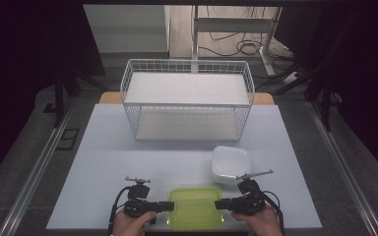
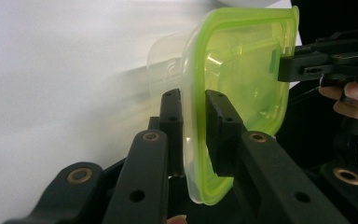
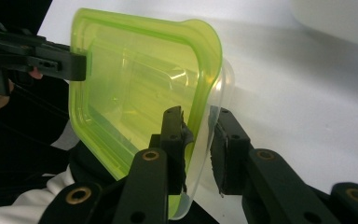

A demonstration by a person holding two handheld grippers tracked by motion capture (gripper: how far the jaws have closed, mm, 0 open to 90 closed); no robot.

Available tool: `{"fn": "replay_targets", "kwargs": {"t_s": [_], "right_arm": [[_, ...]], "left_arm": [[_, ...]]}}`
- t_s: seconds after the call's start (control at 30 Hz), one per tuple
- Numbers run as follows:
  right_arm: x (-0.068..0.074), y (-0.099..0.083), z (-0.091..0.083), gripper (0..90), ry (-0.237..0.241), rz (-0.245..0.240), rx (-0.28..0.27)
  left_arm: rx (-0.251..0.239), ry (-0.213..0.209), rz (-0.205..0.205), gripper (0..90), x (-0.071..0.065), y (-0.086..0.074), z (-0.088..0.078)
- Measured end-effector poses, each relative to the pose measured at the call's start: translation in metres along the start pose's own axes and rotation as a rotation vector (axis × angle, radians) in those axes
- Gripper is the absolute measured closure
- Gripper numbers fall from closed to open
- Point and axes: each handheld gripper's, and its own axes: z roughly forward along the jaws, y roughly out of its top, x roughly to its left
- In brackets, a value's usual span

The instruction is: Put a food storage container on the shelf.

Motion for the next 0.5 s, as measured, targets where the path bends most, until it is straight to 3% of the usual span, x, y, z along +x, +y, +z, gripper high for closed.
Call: {"fn": "replay_targets", "kwargs": {"t_s": [0.5], "right_arm": [[0.006, 0.004, -0.012, 77.5, -0.017, -0.065, -0.071]], "left_arm": [[-0.018, -0.001, 0.066, 79.4, -0.007, 0.008, -0.005]]}}
